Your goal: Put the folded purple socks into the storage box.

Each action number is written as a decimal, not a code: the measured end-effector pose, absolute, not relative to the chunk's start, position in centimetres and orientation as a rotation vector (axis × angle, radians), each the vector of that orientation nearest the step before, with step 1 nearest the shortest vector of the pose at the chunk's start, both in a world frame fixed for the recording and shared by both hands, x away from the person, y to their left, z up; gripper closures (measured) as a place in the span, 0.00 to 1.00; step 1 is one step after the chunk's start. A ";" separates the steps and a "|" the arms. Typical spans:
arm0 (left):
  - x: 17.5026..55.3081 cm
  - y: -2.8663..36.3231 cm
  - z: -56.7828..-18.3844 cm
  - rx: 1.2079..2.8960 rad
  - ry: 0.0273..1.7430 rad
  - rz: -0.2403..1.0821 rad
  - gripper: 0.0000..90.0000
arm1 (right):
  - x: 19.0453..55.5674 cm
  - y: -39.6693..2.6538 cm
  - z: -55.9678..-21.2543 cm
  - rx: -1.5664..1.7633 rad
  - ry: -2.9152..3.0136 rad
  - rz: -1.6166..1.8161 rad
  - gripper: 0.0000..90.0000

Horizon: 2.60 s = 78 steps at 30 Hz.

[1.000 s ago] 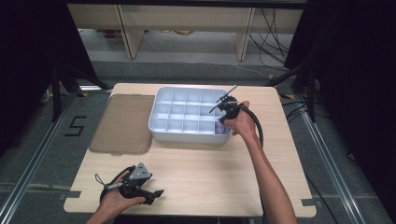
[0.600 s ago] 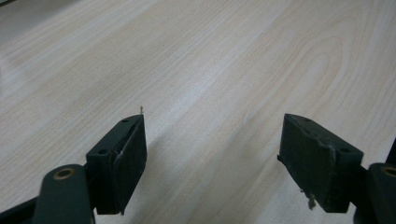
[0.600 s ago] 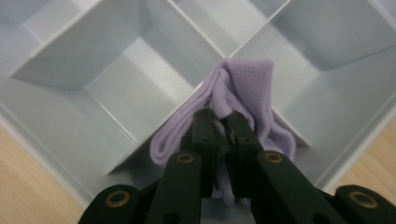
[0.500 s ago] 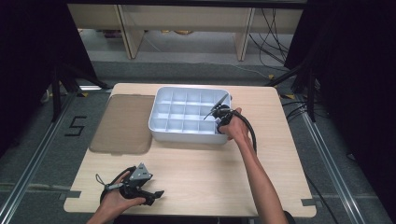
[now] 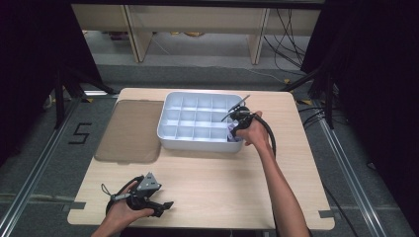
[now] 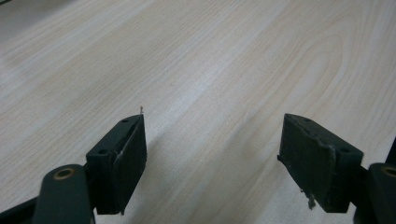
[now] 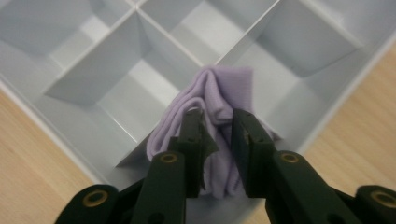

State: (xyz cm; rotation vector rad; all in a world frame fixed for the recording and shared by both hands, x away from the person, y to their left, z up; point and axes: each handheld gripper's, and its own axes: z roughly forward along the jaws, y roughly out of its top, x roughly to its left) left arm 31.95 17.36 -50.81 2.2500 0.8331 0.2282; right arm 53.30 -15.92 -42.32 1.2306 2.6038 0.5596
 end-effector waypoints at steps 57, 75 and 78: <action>32.1 17.4 -50.7 2.250 0.811 0.242 0.25 | 45.9 -18.3 -39.5 1.132 2.393 1.095 0.43; 31.9 17.4 -50.6 2.245 0.790 0.247 0.25 | 42.6 -17.7 -39.6 1.092 2.412 1.167 0.40; 31.9 17.4 -50.6 2.243 0.792 0.240 0.25 | 42.2 -17.8 -39.6 1.075 2.424 1.147 0.40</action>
